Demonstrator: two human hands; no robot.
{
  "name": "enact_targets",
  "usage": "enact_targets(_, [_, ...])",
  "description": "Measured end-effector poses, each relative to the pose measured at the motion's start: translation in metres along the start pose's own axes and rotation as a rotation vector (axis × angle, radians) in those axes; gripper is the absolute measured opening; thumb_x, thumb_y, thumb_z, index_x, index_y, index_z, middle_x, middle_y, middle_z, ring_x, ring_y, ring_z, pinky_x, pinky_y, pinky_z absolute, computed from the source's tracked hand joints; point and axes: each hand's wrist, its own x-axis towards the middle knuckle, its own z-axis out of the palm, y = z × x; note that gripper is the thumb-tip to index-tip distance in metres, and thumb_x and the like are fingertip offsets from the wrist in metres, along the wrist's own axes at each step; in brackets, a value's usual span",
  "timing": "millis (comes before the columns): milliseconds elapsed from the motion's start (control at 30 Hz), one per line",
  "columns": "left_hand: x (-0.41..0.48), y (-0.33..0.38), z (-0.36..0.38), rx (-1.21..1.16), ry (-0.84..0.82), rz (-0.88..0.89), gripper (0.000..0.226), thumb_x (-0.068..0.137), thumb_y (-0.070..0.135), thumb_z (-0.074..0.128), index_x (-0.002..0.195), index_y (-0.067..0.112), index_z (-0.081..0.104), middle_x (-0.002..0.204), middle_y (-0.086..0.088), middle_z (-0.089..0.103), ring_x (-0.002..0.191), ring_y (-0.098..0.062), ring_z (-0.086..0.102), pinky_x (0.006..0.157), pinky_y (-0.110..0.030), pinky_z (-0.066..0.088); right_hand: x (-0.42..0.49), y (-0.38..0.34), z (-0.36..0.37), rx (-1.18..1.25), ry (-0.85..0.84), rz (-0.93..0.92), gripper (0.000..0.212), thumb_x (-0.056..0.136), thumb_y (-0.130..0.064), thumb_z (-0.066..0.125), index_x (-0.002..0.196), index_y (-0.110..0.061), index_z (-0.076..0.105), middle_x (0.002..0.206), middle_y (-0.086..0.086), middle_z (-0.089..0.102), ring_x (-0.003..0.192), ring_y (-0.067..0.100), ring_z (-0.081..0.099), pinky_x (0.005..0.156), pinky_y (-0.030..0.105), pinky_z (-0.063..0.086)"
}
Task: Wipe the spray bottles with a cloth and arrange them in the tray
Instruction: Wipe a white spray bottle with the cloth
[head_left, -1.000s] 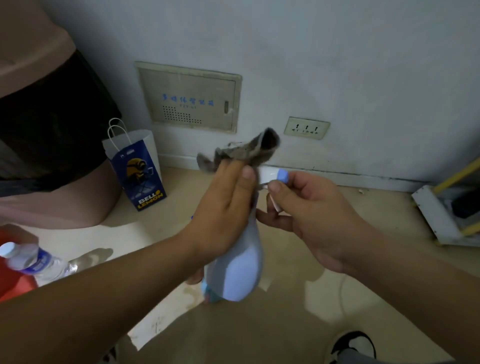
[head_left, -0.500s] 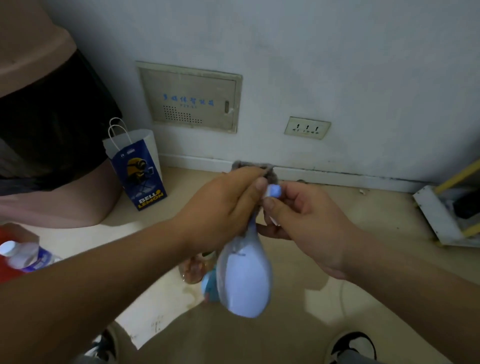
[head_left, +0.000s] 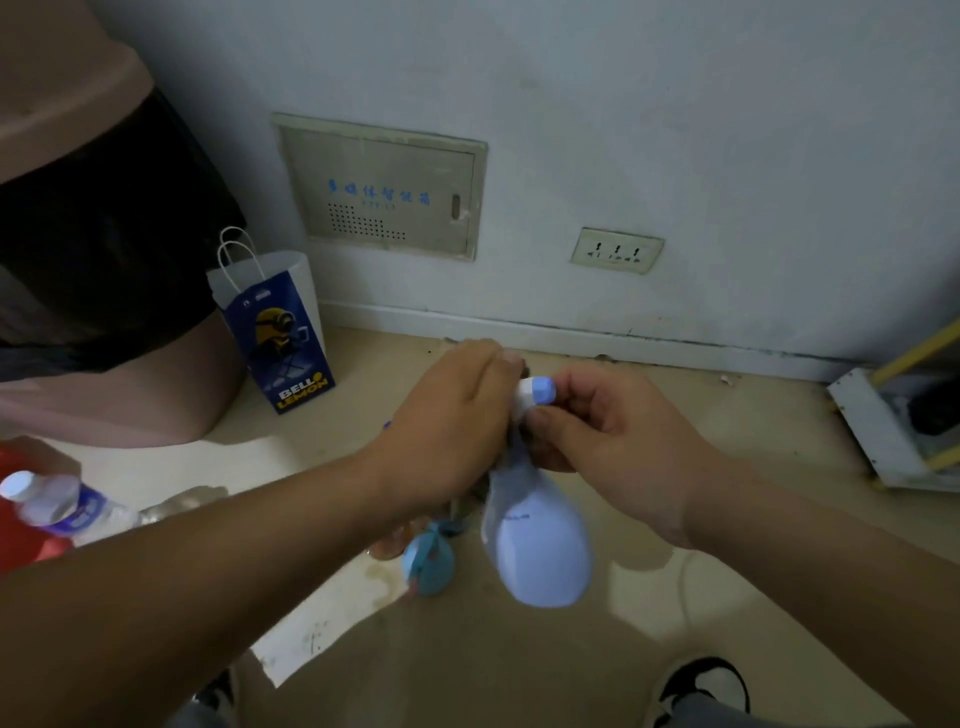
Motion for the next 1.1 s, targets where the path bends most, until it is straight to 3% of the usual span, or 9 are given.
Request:
enact_targets(100, [-0.011, 0.013, 0.002, 0.089, 0.004, 0.186, 0.028, 0.105, 0.032, 0.04, 0.094, 0.014, 0.059, 0.087, 0.0, 0.06, 0.083, -0.019, 0.056, 0.076, -0.035, 0.046, 0.001, 0.0, -0.001, 0.117, -0.041, 0.013, 0.014, 0.102, -0.012, 0.06, 0.105, -0.001, 0.068, 0.099, 0.021, 0.075, 0.101, 0.041, 0.071, 0.093, 0.051, 0.059])
enact_targets(200, [0.004, 0.008, -0.023, -0.212, -0.195, 0.057, 0.031, 0.099, 0.027, 0.046, 0.103, 0.007, 0.069, 0.098, -0.014, 0.07, 0.095, -0.034, 0.064, 0.091, -0.055, 0.053, 0.002, -0.004, -0.003, 0.133, -0.03, 0.035, 0.015, 0.102, -0.008, 0.058, 0.109, 0.0, 0.068, 0.101, 0.019, 0.076, 0.098, 0.03, 0.074, 0.089, 0.038, 0.061])
enact_targets(467, [0.008, 0.002, -0.019, -0.412, -0.196, -0.146, 0.027, 0.105, 0.039, 0.053, 0.119, 0.032, 0.075, 0.118, 0.009, 0.076, 0.116, -0.011, 0.069, 0.11, -0.046, 0.05, -0.004, -0.01, -0.003, 0.165, -0.03, -0.044, 0.016, 0.103, -0.004, 0.055, 0.11, -0.001, 0.068, 0.102, 0.018, 0.075, 0.101, 0.033, 0.073, 0.093, 0.047, 0.059])
enact_targets(633, [-0.011, 0.019, -0.005, -0.126, 0.08, 0.216, 0.031, 0.108, 0.032, 0.051, 0.104, 0.016, 0.078, 0.094, -0.001, 0.078, 0.092, -0.016, 0.073, 0.082, -0.035, 0.057, -0.003, -0.012, -0.003, 0.124, 0.03, -0.083, 0.019, 0.105, -0.013, 0.054, 0.105, -0.009, 0.073, 0.097, 0.012, 0.078, 0.097, 0.031, 0.074, 0.089, 0.049, 0.06])
enact_targets(700, [-0.006, 0.013, -0.005, -0.225, 0.043, 0.064, 0.038, 0.108, 0.039, 0.049, 0.104, 0.017, 0.08, 0.093, -0.003, 0.08, 0.092, -0.021, 0.076, 0.084, -0.038, 0.061, -0.004, -0.013, -0.001, 0.091, 0.021, -0.063, 0.02, 0.104, -0.009, 0.054, 0.098, -0.014, 0.072, 0.087, 0.003, 0.078, 0.083, 0.018, 0.073, 0.079, 0.036, 0.061])
enact_targets(800, [0.004, 0.005, -0.007, -0.679, -0.124, -0.474, 0.045, 0.104, 0.046, 0.054, 0.114, 0.007, 0.077, 0.111, -0.021, 0.076, 0.109, -0.038, 0.072, 0.102, -0.055, 0.055, -0.005, -0.012, 0.0, 0.068, 0.056, -0.015, 0.019, 0.102, -0.004, 0.055, 0.099, -0.015, 0.071, 0.086, 0.007, 0.078, 0.079, 0.019, 0.072, 0.081, 0.042, 0.06])
enact_targets(867, [0.003, 0.01, -0.005, -0.777, -0.143, -0.588, 0.044, 0.102, 0.043, 0.058, 0.116, 0.005, 0.075, 0.115, -0.023, 0.075, 0.114, -0.04, 0.07, 0.107, -0.054, 0.052, -0.004, -0.011, 0.0, 0.055, 0.073, -0.008, 0.019, 0.101, -0.004, 0.056, 0.1, -0.015, 0.071, 0.087, 0.008, 0.078, 0.08, 0.019, 0.072, 0.082, 0.042, 0.06])
enact_targets(1000, [-0.005, 0.016, 0.005, -0.183, 0.095, -0.075, 0.048, 0.106, 0.047, 0.044, 0.096, 0.015, 0.077, 0.087, -0.003, 0.078, 0.091, -0.024, 0.074, 0.085, -0.043, 0.059, -0.005, -0.013, 0.002, 0.034, 0.051, -0.07, 0.02, 0.099, 0.001, 0.056, 0.093, -0.013, 0.069, 0.078, -0.002, 0.074, 0.075, 0.011, 0.068, 0.071, 0.031, 0.057])
enact_targets(1100, [-0.006, 0.011, 0.001, -0.003, 0.109, 0.222, 0.048, 0.109, 0.047, 0.036, 0.097, 0.018, 0.072, 0.086, 0.001, 0.073, 0.086, -0.022, 0.069, 0.076, -0.044, 0.055, -0.005, -0.013, 0.003, 0.01, 0.066, -0.099, 0.016, 0.097, -0.006, 0.059, 0.09, -0.016, 0.069, 0.083, 0.002, 0.075, 0.083, 0.021, 0.072, 0.083, 0.047, 0.061])
